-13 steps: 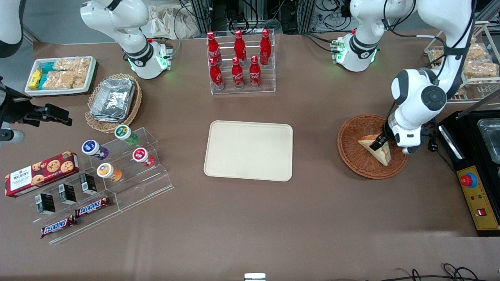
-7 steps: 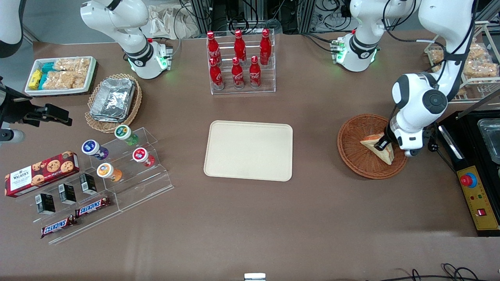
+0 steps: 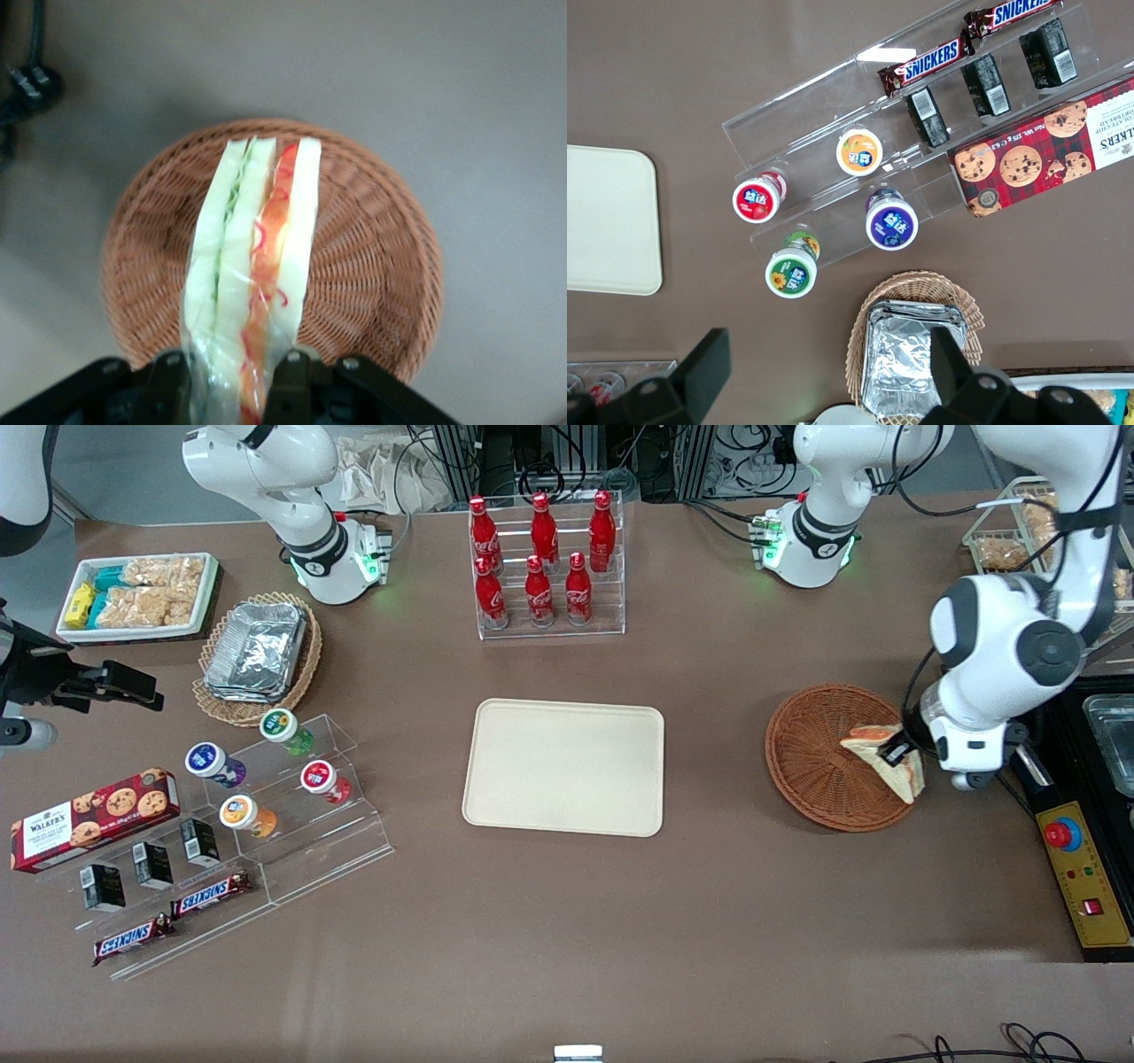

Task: Place sandwich from basket to tray
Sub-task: 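Lift the sandwich up out of the basket with the left gripper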

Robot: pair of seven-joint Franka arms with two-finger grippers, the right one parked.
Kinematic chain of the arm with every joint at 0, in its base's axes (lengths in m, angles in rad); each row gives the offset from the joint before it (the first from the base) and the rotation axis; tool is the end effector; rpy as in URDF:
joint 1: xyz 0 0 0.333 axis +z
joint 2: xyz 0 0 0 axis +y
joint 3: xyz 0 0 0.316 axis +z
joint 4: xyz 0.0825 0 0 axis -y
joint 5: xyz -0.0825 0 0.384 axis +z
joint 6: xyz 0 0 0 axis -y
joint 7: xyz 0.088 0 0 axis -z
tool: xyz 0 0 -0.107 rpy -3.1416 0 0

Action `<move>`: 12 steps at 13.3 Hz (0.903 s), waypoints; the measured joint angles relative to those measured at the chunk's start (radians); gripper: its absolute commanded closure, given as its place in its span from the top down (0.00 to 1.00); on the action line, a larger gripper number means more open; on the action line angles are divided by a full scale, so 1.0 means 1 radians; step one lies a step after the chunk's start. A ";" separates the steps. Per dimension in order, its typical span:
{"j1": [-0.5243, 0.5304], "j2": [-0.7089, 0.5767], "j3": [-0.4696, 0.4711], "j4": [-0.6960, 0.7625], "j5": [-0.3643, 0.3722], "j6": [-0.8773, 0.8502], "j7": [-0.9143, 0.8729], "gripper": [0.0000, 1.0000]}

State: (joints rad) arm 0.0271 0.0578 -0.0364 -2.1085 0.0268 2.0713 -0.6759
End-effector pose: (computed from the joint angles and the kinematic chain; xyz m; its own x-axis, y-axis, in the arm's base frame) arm 0.5422 -0.0035 0.3818 0.7916 0.6079 -0.0615 0.6037 -0.7937 -0.0751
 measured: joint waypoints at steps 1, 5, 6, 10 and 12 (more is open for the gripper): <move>0.000 -0.004 -0.002 0.081 0.000 -0.097 0.073 0.00; -0.001 -0.002 -0.054 0.347 -0.001 -0.338 0.232 0.04; -0.001 0.004 -0.084 0.404 -0.002 -0.369 0.253 0.00; -0.008 0.032 -0.232 0.488 -0.048 -0.391 0.221 0.00; -0.017 0.063 -0.317 0.488 -0.054 -0.377 0.196 0.00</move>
State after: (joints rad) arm 0.0106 0.1209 -0.3537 -1.6207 -0.0267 1.6945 -0.4800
